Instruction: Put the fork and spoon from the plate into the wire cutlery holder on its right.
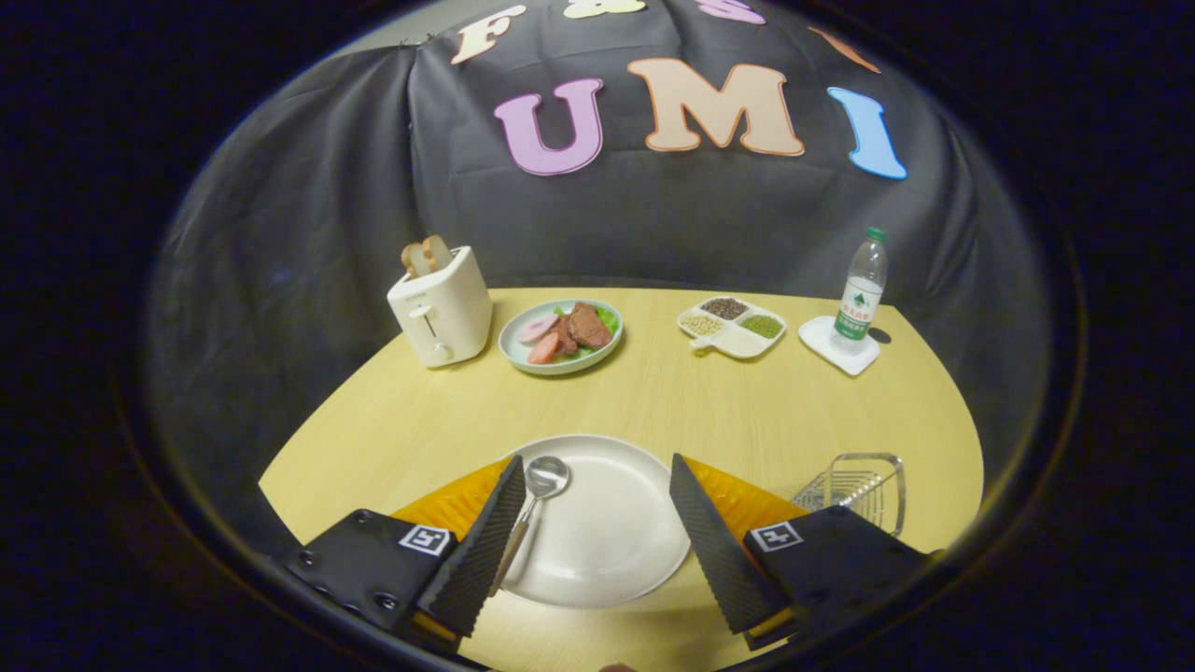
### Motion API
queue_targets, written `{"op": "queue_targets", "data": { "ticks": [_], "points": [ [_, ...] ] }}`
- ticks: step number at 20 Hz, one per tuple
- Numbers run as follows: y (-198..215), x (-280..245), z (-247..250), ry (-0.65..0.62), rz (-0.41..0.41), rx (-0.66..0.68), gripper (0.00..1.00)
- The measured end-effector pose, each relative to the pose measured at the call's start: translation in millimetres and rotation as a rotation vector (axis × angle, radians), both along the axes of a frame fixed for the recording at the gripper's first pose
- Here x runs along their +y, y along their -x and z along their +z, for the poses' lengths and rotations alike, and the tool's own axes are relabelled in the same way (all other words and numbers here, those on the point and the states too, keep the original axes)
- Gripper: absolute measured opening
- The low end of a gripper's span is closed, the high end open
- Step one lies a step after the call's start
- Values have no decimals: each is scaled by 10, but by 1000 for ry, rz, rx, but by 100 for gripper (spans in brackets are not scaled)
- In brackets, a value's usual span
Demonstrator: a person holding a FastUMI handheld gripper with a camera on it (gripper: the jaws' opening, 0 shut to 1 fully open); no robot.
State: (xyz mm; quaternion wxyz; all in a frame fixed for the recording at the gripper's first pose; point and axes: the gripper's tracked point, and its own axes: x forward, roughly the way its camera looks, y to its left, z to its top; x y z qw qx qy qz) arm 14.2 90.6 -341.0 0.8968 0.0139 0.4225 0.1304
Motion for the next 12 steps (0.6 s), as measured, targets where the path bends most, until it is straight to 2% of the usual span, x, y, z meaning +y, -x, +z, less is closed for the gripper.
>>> {"op": "queue_targets", "data": {
  "ticks": [12],
  "points": [
    [305,433,-707,41,115,145,100]
  ]
}}
